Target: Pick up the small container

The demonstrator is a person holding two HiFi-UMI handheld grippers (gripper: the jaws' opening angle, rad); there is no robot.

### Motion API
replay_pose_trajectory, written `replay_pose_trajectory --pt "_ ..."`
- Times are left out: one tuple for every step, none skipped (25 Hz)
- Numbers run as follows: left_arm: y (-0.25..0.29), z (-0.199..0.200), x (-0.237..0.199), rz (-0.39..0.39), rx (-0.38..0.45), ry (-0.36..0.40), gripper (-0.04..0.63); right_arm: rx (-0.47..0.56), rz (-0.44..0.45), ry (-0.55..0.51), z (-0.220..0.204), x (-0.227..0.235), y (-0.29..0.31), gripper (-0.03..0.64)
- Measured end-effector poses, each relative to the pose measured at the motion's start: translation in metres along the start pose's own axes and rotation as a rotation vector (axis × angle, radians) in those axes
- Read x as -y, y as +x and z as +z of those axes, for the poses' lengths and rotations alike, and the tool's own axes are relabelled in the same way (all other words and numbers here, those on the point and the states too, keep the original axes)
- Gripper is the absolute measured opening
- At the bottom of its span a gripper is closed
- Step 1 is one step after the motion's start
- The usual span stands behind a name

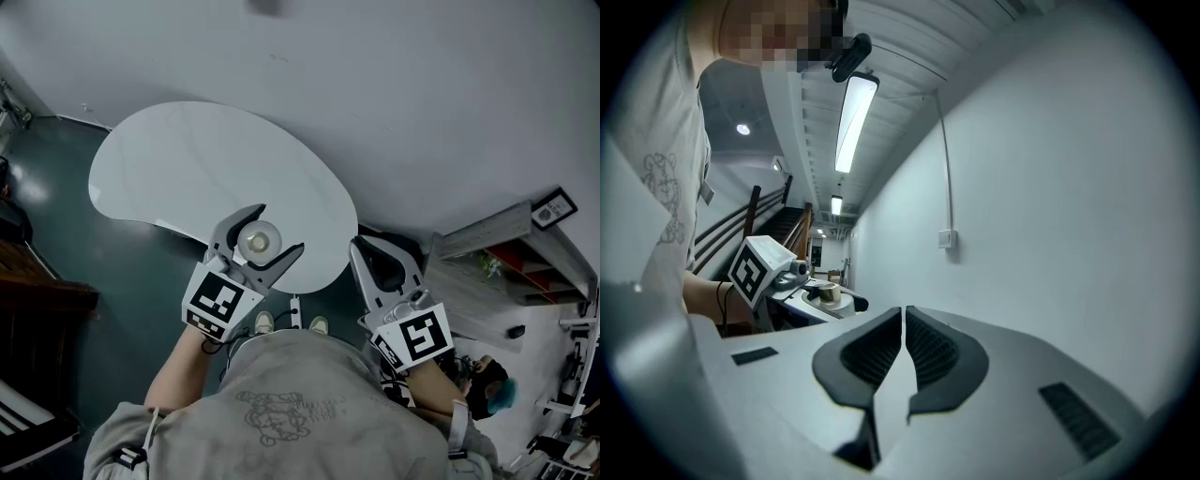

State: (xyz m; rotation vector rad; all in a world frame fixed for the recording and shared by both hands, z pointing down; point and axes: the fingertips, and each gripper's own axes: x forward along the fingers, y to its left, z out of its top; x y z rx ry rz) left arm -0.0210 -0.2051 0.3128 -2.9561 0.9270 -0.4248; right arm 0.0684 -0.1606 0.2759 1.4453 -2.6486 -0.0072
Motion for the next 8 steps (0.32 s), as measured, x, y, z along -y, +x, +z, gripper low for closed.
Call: replay_pose_trajectory --pt "0.0003 0.0011 0.0009 0.0 0.001 0.001 0.344 0.001 -0.001 -0.001 -0.0001 0.0005 -0.0011 0.035" --pt "0.0004 0.0022 0.0018 0.0 0.002 0.002 0.344 0.001 -0.002 -0.001 -0.0002 0.0007 -0.0022 0.035" --pt "0.0002 0.0029 0.0026 0.0 0.003 0.003 0.344 0.002 -0.002 0.0 -0.0004 0.0006 -0.0033 0.035" --pt "-0.0003 0.0032 0.0034 0.001 0.002 0.003 0.344 0.003 -0.002 0.001 -0.0007 0.0001 -0.0044 0.035" --pt "-0.001 0.0033 0.0042 0.002 0.002 0.004 0.344 0.003 -0.002 0.002 -0.0011 -0.0005 -0.0055 0.035" --pt "-0.0017 0.0032 0.0049 0.002 0.001 0.004 0.344 0.003 -0.002 0.002 -0.0014 -0.0011 -0.0065 0.035" --pt "-0.0024 0.003 0.0056 0.003 0.001 0.005 0.344 0.003 -0.002 0.003 -0.0018 -0.0015 -0.0076 0.035" --pt "-0.003 0.0028 0.0064 0.003 0.0 0.005 0.344 0.003 -0.003 0.003 -0.0022 -0.0019 -0.0086 0.035"
